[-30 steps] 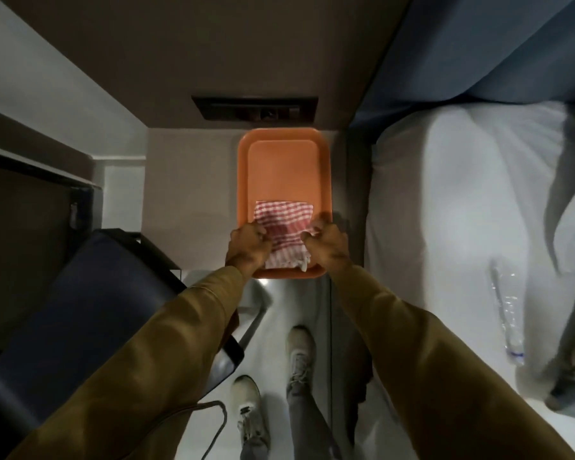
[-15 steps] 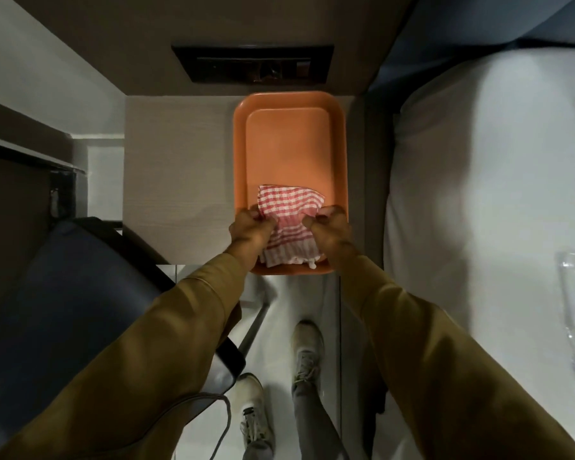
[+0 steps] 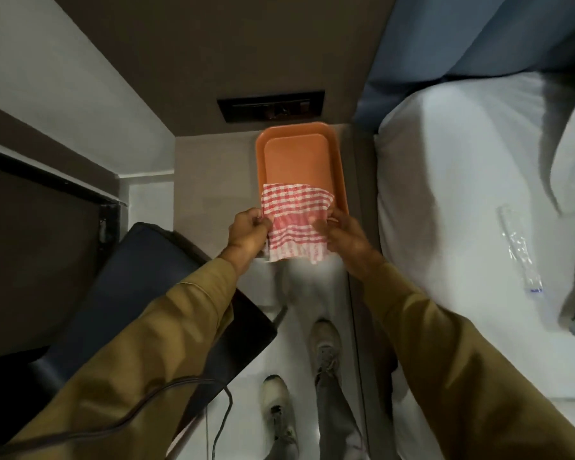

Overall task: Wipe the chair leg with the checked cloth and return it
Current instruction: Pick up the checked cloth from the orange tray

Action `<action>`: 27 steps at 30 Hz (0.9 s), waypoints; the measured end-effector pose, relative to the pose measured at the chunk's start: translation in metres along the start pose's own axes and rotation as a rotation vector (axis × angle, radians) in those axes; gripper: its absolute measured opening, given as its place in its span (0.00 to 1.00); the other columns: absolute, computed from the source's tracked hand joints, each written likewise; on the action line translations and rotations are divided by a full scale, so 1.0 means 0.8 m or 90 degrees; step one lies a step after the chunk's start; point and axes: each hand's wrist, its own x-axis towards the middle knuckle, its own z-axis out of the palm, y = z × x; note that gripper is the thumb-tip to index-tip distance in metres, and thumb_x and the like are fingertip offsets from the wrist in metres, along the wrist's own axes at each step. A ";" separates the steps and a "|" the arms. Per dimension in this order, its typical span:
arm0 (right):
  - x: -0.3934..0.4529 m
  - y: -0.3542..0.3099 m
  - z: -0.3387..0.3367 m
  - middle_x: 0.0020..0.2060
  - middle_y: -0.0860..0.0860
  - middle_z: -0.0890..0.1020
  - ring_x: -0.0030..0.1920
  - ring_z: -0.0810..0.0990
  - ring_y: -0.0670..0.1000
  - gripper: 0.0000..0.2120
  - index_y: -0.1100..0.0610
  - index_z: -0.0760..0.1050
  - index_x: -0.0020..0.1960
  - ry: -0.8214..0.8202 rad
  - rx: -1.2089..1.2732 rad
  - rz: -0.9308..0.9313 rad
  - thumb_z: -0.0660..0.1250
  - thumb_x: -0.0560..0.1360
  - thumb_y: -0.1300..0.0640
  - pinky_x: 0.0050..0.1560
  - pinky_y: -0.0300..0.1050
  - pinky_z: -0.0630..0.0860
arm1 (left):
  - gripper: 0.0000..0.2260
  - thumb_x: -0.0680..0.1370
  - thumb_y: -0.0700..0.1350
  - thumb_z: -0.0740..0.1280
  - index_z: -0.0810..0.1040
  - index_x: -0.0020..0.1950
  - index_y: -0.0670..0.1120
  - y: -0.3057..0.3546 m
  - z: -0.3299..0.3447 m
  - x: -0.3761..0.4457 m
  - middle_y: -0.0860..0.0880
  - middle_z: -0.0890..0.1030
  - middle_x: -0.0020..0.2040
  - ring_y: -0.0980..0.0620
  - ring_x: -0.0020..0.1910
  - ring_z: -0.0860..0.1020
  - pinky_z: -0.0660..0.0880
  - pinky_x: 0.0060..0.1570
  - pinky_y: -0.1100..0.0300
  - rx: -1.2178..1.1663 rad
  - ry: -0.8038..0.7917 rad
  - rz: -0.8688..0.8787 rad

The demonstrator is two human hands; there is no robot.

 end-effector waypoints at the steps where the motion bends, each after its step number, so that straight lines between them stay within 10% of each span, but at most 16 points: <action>1: -0.020 0.002 0.003 0.67 0.62 0.83 0.66 0.83 0.64 0.19 0.64 0.76 0.71 0.006 0.000 -0.012 0.71 0.82 0.59 0.70 0.66 0.78 | 0.09 0.87 0.41 0.66 0.84 0.64 0.41 -0.002 -0.008 -0.016 0.41 0.87 0.63 0.40 0.64 0.85 0.81 0.71 0.45 0.003 -0.003 0.012; 11: -0.210 0.072 0.042 0.59 0.57 0.88 0.50 0.91 0.49 0.21 0.63 0.79 0.69 0.068 0.004 -0.079 0.75 0.79 0.56 0.48 0.41 0.88 | 0.10 0.86 0.40 0.67 0.83 0.65 0.38 -0.085 -0.047 -0.193 0.35 0.86 0.63 0.36 0.61 0.85 0.81 0.70 0.42 0.009 -0.047 0.086; 15: -0.282 0.114 0.061 0.60 0.59 0.88 0.59 0.88 0.61 0.18 0.62 0.81 0.67 0.093 -0.061 -0.059 0.74 0.80 0.55 0.63 0.58 0.85 | 0.12 0.86 0.39 0.66 0.83 0.67 0.38 -0.143 -0.059 -0.266 0.36 0.87 0.62 0.35 0.64 0.85 0.80 0.71 0.39 0.021 -0.057 0.074; 27: -0.484 0.337 0.115 0.62 0.53 0.87 0.60 0.88 0.56 0.16 0.54 0.78 0.70 0.115 -0.003 -0.067 0.68 0.84 0.52 0.61 0.54 0.86 | 0.16 0.88 0.46 0.62 0.81 0.72 0.45 -0.345 -0.107 -0.418 0.41 0.84 0.67 0.41 0.71 0.78 0.75 0.75 0.49 0.402 -0.068 0.175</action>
